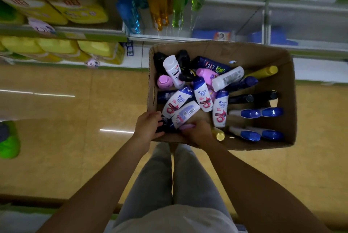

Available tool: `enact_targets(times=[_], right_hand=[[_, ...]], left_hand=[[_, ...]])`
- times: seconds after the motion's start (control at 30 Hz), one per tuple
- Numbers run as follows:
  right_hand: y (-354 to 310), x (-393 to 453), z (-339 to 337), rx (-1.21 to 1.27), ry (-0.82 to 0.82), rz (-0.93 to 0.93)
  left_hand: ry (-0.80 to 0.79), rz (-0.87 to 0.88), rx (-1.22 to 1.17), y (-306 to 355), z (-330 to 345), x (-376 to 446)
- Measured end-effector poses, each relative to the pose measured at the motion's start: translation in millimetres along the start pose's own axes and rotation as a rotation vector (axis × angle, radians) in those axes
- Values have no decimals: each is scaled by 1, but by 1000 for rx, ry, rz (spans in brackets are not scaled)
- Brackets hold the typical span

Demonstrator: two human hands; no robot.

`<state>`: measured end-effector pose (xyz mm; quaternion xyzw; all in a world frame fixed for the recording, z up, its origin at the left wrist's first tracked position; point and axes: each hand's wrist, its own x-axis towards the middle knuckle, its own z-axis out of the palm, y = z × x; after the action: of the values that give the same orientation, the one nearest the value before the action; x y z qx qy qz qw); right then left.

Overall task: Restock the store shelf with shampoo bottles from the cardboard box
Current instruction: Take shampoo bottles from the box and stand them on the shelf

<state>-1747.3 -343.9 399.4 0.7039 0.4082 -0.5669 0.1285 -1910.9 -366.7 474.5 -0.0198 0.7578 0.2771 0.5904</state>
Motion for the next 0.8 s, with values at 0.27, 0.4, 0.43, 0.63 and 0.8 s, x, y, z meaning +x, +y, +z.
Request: enact_targets(times=[0.27, 0.4, 0.43, 0.63, 0.8], right_hand=[[-57, -68, -86, 61, -18, -200], [-100, -107, -124, 22, -89, -279], [-109, -120, -132, 28, -105, -304], [-156, -188, -172, 55, -124, -438], [-185, -230, -191, 104, -5, -544]], left_hand=[[-84, 58, 73, 30, 9, -25], [-270, 257, 243, 45, 12, -41], [-334, 310, 284, 50, 11, -46], [-507, 528, 398, 78, 11, -78], [-562, 648, 209, 103, 9, -120]])
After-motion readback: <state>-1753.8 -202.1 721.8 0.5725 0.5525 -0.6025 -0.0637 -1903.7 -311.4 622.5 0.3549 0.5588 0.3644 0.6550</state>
